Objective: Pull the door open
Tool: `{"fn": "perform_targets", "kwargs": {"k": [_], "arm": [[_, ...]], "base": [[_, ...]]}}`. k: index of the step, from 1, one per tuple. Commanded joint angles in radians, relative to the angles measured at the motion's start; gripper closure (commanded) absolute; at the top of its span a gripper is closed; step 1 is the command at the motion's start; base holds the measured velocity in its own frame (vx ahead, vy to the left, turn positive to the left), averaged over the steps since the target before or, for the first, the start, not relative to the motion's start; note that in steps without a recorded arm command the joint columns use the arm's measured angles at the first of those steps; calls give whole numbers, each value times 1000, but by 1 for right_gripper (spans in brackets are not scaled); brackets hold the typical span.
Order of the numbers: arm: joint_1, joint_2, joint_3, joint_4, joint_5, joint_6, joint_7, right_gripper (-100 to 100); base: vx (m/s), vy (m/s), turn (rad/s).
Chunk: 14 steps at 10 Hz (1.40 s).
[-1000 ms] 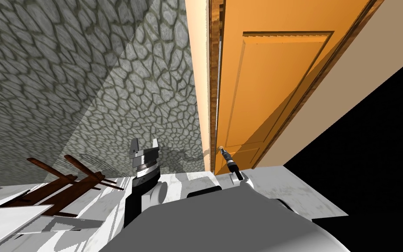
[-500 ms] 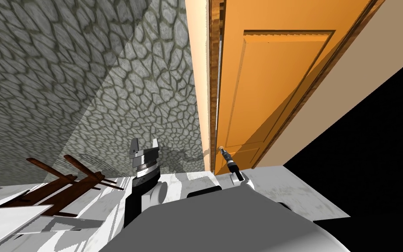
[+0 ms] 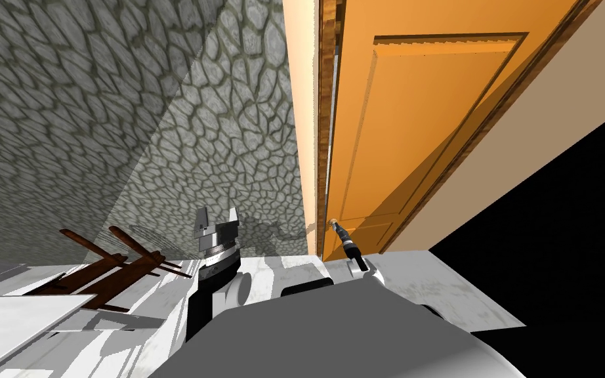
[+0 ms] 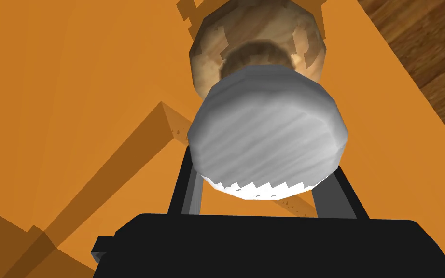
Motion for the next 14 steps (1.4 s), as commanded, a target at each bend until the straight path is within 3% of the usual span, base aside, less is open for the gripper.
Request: {"fn": "perform_targets", "kwargs": {"k": [1, 3, 5, 7, 9, 11, 14], "arm": [[-7, 10, 16, 16, -9, -7, -48, 100], [-6, 6, 23, 17, -30, -8, -106, 100], [-6, 6, 23, 17, -30, -8, -118, 100], [-5, 0, 31, 18, -51, -9, -181, 100], [-5, 0, 31, 18, -51, -9, -189, 100], [-3, -6, 42, 20, -79, -11, -256, 100], [-2, -9, 47, 21, -92, -12, -308, 100]], "base": [[-18, 3, 48], [-37, -3, 81], [-17, -10, 15], [-24, -10, 72], [-8, -2, 6], [-31, 4, 101], [-35, -14, 32]]}}
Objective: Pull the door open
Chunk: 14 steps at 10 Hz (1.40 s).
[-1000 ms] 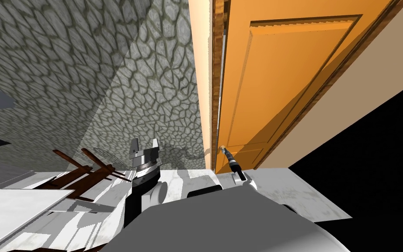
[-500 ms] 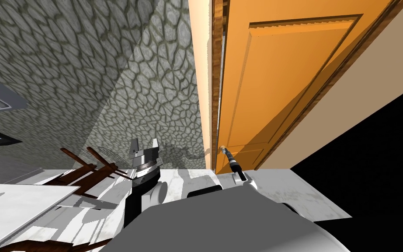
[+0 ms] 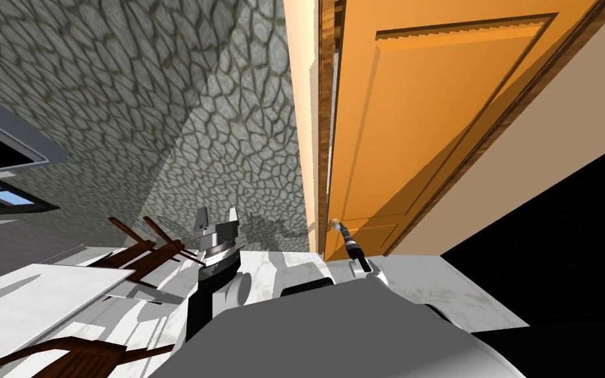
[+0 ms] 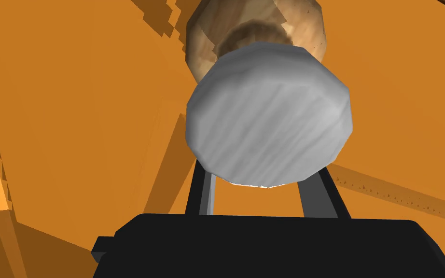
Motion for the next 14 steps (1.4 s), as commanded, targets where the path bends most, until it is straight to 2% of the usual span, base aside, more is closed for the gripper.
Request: {"fn": "perform_targets", "kwargs": {"k": [1, 8, 9, 13, 14], "arm": [[-7, 19, 29, 5, -8, -1, -50, 100], [-7, 19, 29, 5, -8, -1, -53, 100], [-6, 15, 35, 6, -24, -2, -94, 100], [-6, 15, 35, 6, -24, -2, -94, 100], [-5, 11, 41, 7, -40, -3, -135, 100]], "base": [[-26, -1, 80], [-2, 0, 3], [-25, -4, 98], [-9, -7, 2], [-22, -4, 48]]}}
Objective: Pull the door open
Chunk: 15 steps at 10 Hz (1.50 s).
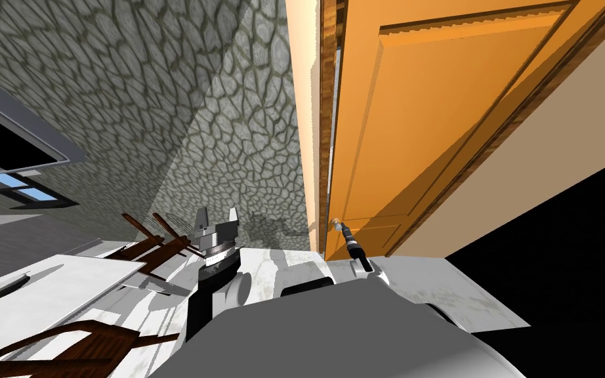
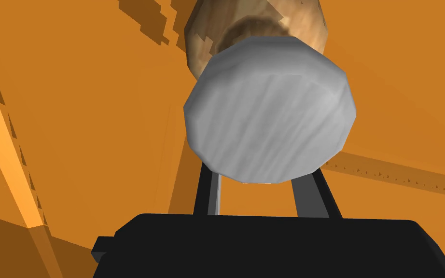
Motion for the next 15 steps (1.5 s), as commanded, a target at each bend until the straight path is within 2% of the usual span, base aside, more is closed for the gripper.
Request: {"fn": "perform_targets", "kwargs": {"k": [1, 4, 5, 8, 9, 12, 13, 15], "arm": [[-8, 30, 26, 7, 2, -11, -21, 100], [-8, 30, 26, 7, 2, -11, -21, 100], [-7, 26, 32, 8, -14, -12, -61, 100], [-7, 26, 32, 8, -14, -12, -61, 100], [-6, 22, 38, 9, -31, -13, -103, 100], [-6, 22, 38, 9, -31, -13, -103, 100], [-5, 18, 44, 11, -48, -14, -144, 100], [-5, 18, 44, 13, -48, -14, -144, 100]], "base": [[-27, -4, 92], [-7, -5, -5], [-21, -2, 76], [-16, -2, 7], [-13, -15, 114], [-22, -8, 18], [-24, -12, 88], [-19, -9, 13]]}}
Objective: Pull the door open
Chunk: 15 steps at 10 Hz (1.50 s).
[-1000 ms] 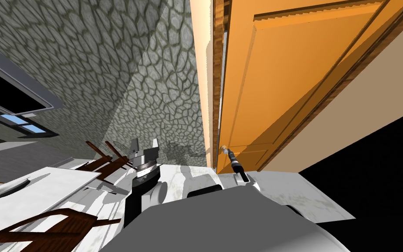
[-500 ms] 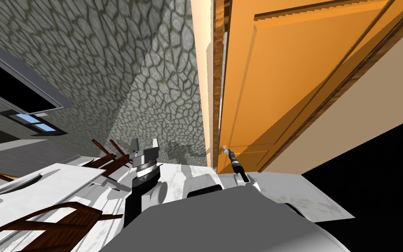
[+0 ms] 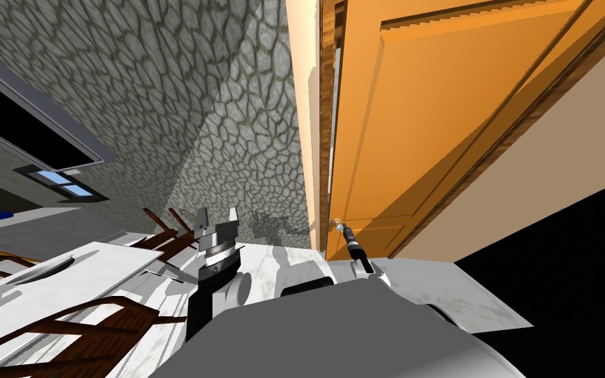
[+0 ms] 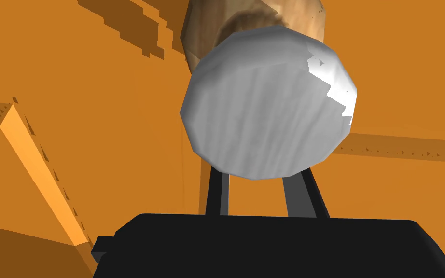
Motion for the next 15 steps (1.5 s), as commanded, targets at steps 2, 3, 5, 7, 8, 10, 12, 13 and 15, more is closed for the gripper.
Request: {"fn": "perform_targets", "kwargs": {"k": [2, 3, 5, 7, 8, 10, 12, 13, 15], "arm": [[-13, 23, 29, -4, 11, -6, -11, 100], [-13, 23, 29, -30, 11, -1, -11, 100], [-13, 23, 29, 4, 11, -6, -11, 100], [-13, 23, 29, 4, 11, -6, -11, 100], [-7, -15, 7, 16, -14, -2, -60, 100], [-6, -17, 12, 16, -28, -3, -107, 100], [-5, -19, 16, 17, -38, -3, -137, 100], [-4, -21, 20, 17, -48, -4, -168, 100], [-3, -23, 24, 17, -58, -5, -200, 100]], "base": [[-8, 15, -8], [5, 15, 7], [4, -6, -5], [2, -3, 20], [-26, -35, 27], [-46, -26, 62], [-42, -8, 66], [-38, 1, 40], [-31, -3, 50]]}}
